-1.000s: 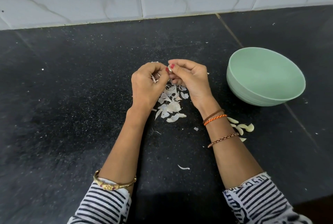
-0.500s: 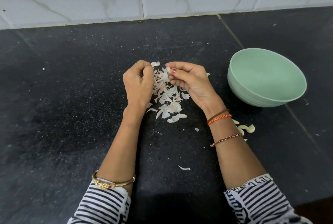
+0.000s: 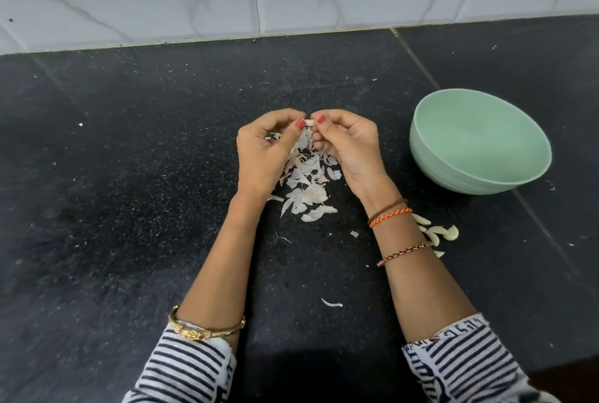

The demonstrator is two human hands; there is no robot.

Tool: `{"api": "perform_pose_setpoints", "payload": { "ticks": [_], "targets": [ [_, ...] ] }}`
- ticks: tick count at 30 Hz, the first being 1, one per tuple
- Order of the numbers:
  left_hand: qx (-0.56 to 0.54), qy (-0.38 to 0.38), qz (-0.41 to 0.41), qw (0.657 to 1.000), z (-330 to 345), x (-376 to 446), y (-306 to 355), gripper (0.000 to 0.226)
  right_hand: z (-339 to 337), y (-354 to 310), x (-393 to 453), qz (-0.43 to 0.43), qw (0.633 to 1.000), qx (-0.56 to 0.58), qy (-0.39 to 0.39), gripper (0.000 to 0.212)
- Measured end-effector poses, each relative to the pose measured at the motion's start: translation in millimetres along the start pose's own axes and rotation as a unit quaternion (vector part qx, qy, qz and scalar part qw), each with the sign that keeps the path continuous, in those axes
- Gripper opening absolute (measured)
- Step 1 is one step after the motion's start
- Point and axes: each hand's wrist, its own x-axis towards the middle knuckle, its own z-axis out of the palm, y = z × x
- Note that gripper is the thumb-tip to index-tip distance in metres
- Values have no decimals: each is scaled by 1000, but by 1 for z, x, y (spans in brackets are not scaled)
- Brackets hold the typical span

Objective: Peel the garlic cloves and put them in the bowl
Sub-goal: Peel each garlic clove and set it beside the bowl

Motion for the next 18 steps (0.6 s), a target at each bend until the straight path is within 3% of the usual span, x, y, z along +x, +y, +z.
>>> {"api": "perform_pose_setpoints", "payload": {
  "ticks": [4,9,18],
  "targets": [
    [15,-3,0,1000,-1,0,1,20,0,-1,0,-3,1000,5,-9,12],
    [16,1,-22,1000,1,-1,1,11,-1,-2,-2,-14,999,-11,-32,15],
    [12,-2,-22,1000,2,-2,5,12,-1,-1,-1,-38,998,-51,22,13]
  ]
}}
